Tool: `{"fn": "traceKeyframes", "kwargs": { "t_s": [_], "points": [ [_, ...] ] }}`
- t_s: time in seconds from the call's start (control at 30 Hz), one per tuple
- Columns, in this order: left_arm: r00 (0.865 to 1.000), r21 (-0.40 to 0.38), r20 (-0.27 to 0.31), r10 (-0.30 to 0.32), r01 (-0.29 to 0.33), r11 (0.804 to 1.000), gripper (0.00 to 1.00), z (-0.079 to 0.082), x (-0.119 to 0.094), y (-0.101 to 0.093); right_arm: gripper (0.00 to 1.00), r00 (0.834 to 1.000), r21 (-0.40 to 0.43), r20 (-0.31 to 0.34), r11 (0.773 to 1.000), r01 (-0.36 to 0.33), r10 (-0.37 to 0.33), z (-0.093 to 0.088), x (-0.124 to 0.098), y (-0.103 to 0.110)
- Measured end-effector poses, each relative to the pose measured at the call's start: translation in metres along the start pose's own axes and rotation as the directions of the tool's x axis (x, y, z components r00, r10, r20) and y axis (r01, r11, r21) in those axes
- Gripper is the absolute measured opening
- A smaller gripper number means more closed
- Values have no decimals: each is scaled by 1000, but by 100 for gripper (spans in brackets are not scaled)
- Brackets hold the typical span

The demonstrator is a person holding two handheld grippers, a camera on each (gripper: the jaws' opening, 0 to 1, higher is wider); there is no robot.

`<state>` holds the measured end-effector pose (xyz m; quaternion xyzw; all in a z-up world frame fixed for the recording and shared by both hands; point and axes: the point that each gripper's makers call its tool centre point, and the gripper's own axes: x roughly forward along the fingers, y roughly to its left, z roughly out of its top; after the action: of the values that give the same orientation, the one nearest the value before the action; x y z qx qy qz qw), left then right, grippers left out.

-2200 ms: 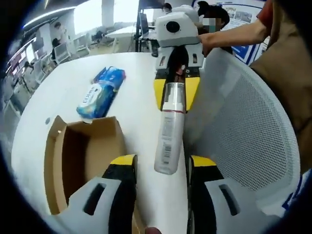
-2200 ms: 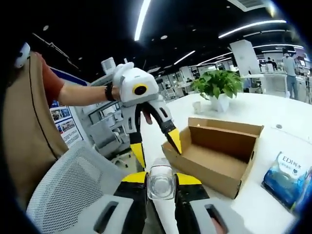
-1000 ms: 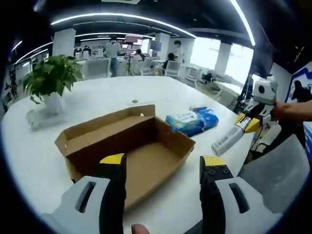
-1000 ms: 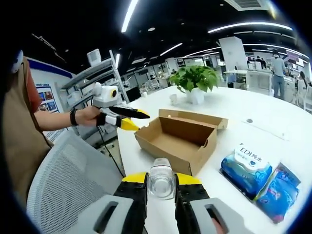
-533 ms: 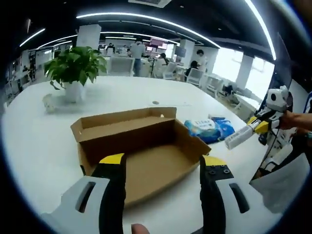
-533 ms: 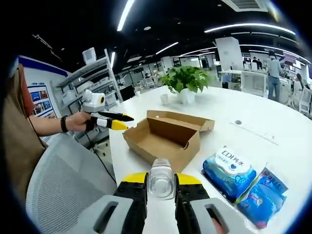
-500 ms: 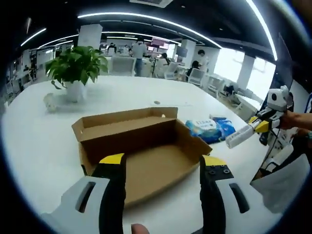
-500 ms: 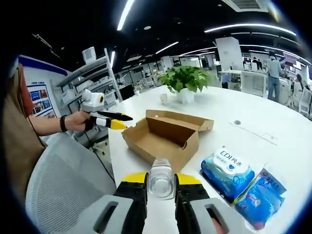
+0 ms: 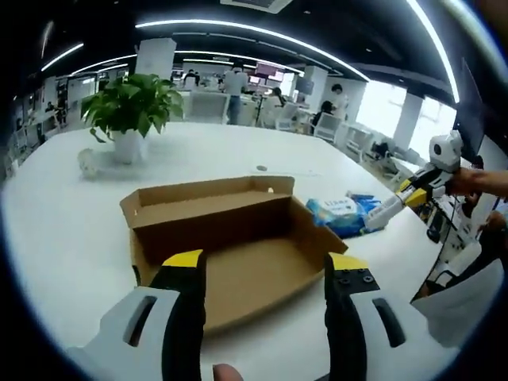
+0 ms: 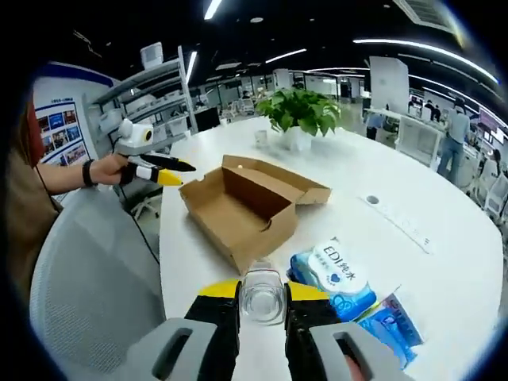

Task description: Operate the shoe box by opening the lid, removing the specified soft item, and placing it in the target area until the item is outside and the box remains undamaged.

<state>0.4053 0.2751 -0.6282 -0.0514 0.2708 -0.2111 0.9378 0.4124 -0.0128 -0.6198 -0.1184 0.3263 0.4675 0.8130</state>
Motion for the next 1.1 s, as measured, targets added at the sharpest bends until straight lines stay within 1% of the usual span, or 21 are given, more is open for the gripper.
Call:
{"fn": "traceKeyframes", "kwargs": {
  "t_s": [0.13,0.27,0.3,0.37,0.57,0.67,0.8,0.93,1.1],
  "points": [
    [1000,-8,-1,11,-11,1000,59,0,1,6,16,999,-60,-42,998,6,-8,7,-1,-23],
    [1000,-2,-8,12,-12,1000,58,-2,3,9,16,996,-128,-89,992,-4,-7,11,0,-38],
    [1000,1,-10,12,-12,1000,57,-3,3,9,16,994,-149,-110,989,-4,-13,13,0,-41],
    [1000,5,-13,13,-13,1000,57,-4,3,9,16,992,-172,-128,985,-6,-16,16,1,-47],
    [1000,18,-24,19,-19,1000,57,-6,3,10,16,987,-200,-161,980,-15,-18,23,6,-57],
    [999,20,-29,20,-19,1000,57,-8,4,12,16,978,-232,-207,972,-23,-27,22,10,-66],
    [999,11,-33,17,-17,1000,57,-9,4,12,16,975,-248,-221,969,-22,-35,27,13,-78],
    [999,13,-37,20,-19,1000,57,-10,5,13,16,965,-283,-256,959,-25,-50,27,14,-92],
    [999,11,-41,22,-22,1000,57,-11,5,15,16,959,-294,-276,956,-23,-62,30,14,-108]
  ]
}}
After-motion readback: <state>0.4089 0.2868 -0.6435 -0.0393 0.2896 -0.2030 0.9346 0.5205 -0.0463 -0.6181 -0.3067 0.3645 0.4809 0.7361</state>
